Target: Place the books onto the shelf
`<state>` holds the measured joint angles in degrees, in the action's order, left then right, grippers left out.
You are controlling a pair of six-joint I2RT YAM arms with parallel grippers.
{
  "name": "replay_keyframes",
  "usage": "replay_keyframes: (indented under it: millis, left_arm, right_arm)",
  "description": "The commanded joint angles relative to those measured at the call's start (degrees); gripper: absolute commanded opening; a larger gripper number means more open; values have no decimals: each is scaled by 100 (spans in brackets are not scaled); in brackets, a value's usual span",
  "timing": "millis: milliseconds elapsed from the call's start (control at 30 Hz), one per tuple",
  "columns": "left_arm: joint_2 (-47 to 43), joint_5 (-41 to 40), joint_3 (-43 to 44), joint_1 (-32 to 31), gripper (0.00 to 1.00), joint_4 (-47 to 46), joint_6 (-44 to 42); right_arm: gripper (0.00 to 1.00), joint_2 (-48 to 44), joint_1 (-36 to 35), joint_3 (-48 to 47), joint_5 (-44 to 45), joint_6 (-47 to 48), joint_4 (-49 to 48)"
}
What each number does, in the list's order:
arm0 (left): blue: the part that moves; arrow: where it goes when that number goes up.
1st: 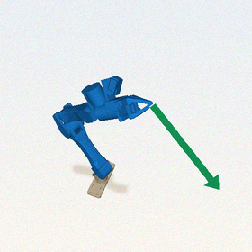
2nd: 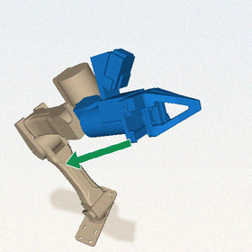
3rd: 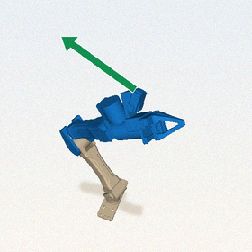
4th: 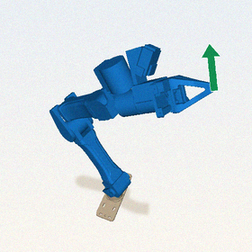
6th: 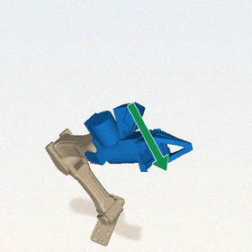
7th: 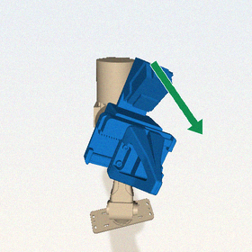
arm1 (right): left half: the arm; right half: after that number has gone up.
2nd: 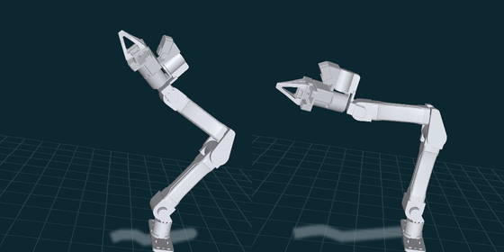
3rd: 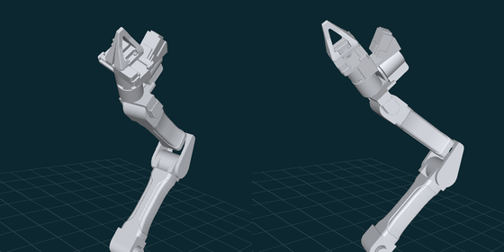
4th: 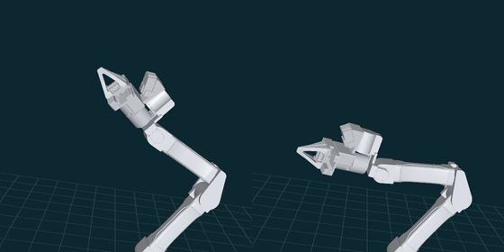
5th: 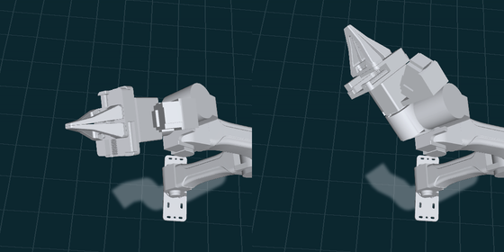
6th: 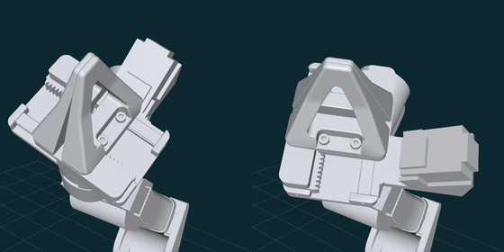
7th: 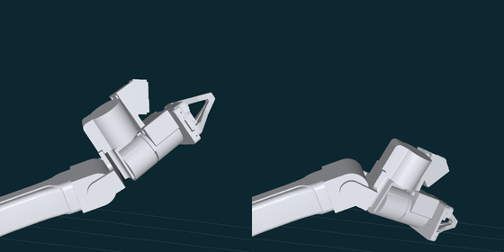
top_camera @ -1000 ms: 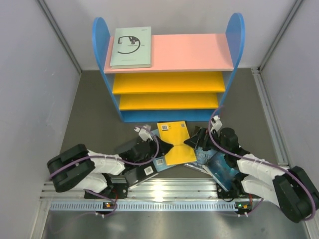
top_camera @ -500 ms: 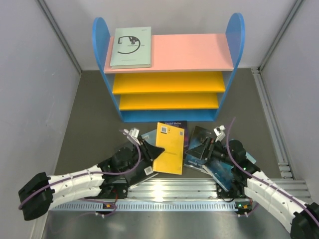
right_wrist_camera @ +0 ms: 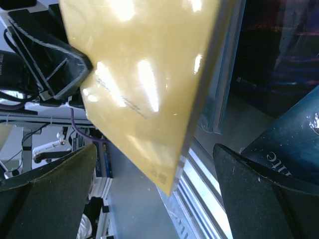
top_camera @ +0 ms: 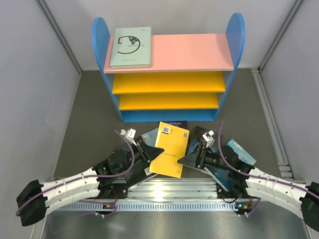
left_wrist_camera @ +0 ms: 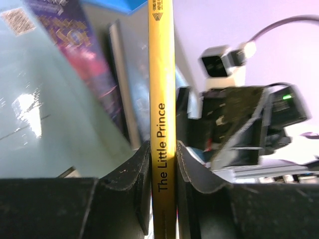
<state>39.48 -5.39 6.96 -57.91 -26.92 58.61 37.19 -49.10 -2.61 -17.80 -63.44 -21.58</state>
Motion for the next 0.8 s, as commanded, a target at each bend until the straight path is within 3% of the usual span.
replay_keyframes:
  millis: [0, 167, 233, 500, 533, 567, 633, 667, 733, 767]
  left_arm:
    - [-730, -111, 436, -27, 0, -274, 143]
    - [-1425, -577, 886, -27, 0, 705, -165]
    - [-1505, -595, 930, -27, 0, 784, -209]
    - [-1681, -577, 877, -27, 0, 512, 28]
    - [-1681, -604, 877, -27, 0, 529, 28]
    - [-1690, -621, 868, -27, 0, 547, 28]
    - [-1742, -709, 807, -27, 0, 573, 28]
    - [-1829, -753, 772, -27, 0, 591, 28]
    - [-1935, -893, 745, -27, 0, 880, 19]
    - [-2075, -1103, 754, -27, 0, 1046, 19]
  right_arm:
    - [100, -36, -231, 24, 514, -55, -295]
    - [100, -221, -354, 15, 777, -212, -398]
    - [100, -116, -442, 7, 866, -370, -1047]
    - [96, 1606, -1197, -1092, 910, -107, -2611]
    - [92, 1773, -1337, -1197, 884, -116, -2771]
    - [79, 2070, -1400, -1241, 840, -151, -2920]
    - [65, 2335, -1566, -1347, 814, -204, -3272]
    - [51, 2528, -1611, -1356, 822, -256, -3386]
    - [38, 2653, -1681, -1321, 831, -318, -3642]
    - [27, 2688, -1699, -1286, 848, -362, -3695]
